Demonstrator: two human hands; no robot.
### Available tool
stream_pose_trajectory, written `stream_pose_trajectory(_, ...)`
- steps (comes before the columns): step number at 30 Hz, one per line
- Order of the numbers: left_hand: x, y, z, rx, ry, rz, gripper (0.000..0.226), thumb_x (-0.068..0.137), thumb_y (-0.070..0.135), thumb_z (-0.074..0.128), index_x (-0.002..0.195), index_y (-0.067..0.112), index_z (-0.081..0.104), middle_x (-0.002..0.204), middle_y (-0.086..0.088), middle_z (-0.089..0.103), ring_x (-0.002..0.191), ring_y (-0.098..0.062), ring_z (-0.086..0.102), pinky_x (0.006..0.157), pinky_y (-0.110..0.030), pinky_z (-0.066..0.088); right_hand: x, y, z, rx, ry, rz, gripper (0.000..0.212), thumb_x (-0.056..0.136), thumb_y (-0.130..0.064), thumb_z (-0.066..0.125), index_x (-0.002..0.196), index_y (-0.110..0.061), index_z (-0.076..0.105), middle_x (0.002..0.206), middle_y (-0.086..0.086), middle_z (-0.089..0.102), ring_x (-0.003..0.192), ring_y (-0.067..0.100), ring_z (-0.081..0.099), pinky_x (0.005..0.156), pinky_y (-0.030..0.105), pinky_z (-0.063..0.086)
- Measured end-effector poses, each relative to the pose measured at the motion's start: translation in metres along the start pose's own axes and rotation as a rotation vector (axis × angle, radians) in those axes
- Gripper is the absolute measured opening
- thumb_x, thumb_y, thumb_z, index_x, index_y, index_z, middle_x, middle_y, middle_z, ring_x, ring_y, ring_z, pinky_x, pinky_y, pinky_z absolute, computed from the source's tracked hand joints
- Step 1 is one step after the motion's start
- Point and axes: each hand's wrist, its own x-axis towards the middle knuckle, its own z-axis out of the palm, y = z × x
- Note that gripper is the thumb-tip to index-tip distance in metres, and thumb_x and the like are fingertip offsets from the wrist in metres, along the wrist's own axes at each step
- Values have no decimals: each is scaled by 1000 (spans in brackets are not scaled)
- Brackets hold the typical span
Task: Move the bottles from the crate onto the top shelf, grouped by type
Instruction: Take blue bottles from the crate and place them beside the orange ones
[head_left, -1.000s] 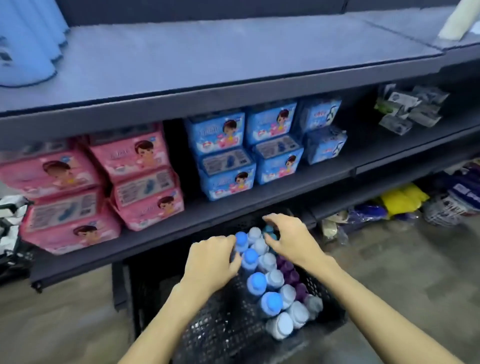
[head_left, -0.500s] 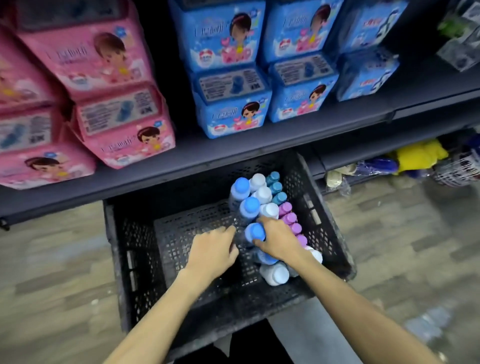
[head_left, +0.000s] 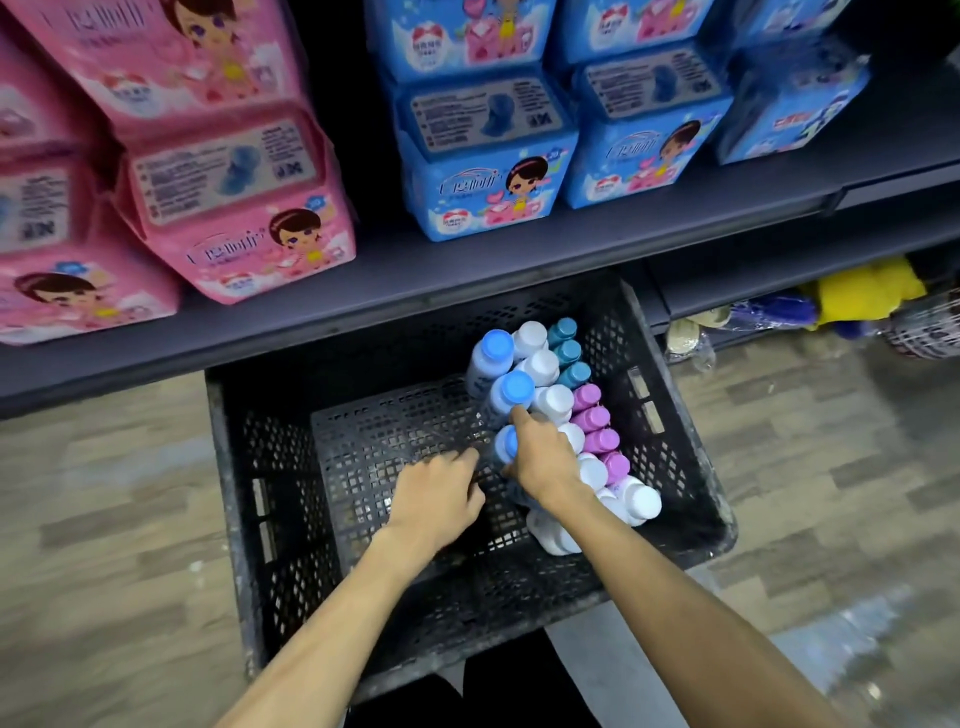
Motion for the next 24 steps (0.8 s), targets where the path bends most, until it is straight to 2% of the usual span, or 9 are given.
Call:
stream_pose_trajectory(3,-1,-3,1,-1,-2,0,22,91,36,46,106,20,49,100,-1,63,89,-27,64,61,-34,36,-2,4,2,47,25,6,53,79,-17,76,120,-14,42,112,11,60,100,37,62,74,40,47)
stream_pose_trajectory(6,0,-4,-2,-11,-1,-7,21,91,36,46,105,20,49,100,0,64,90,-28,64,62,-34,37,-2,7,-6,134,32,21,48,74,-18,78,108,-14,45,98,7,61,92,34,63,67,34,42)
stream_pose_trajectory(9,2,-7,-10,-18,15,2,20,91,36,46,103,20,49,99,1,64,90,-28,64,64,-36,41,-4,8,-23,201,36,10,52,72,-25,80,113,-15,49,93,3,56,89,31,62,67,34,45)
stream_pose_trajectory(12,3,-10,-22,-29,40,9,18,91,35,47,102,21,47,98,1,63,90,-28,63,67,-37,47,-13,8,-44,262,83,-9,54,68,-29,81,111,-16,51,95,3,61,85,27,62,68,34,49)
stream_pose_trajectory(15,4,-13,-38,-42,77,15,22,91,36,47,108,21,44,98,2,63,89,-28,63,63,-35,42,-23,3,-71,316,144,4,53,63,-36,82,101,-19,50,83,-2,61,71,19,58,54,29,44)
stream_pose_trajectory(16,4,-15,-44,-49,92,18,25,91,36,47,111,22,44,98,2,63,88,-28,63,62,-35,40,-27,0,-82,327,151,-7,52,62,-39,81,99,-20,49,82,-3,61,71,18,59,53,28,45)
stream_pose_trajectory(18,4,-17,-57,-54,136,24,26,91,37,48,112,22,44,97,2,63,86,-30,63,60,-34,37,-33,-8,-104,315,158,-57,52,61,-42,81,99,-23,51,86,-3,63,79,20,60,62,31,48)
stream_pose_trajectory(20,4,-17,-73,-42,194,32,24,90,38,48,108,21,45,95,3,63,84,-30,63,59,-34,36,-42,-16,-128,330,193,-124,50,61,-40,84,97,-25,53,86,-6,62,84,21,59,67,32,45)
stream_pose_trajectory(24,2,-17,-113,-26,294,59,25,87,40,49,107,24,47,93,5,64,84,-27,64,59,-34,41,-61,-34,-174,347,302,-267,46,61,-37,86,98,-25,61,89,-8,67,82,17,60,72,31,48)
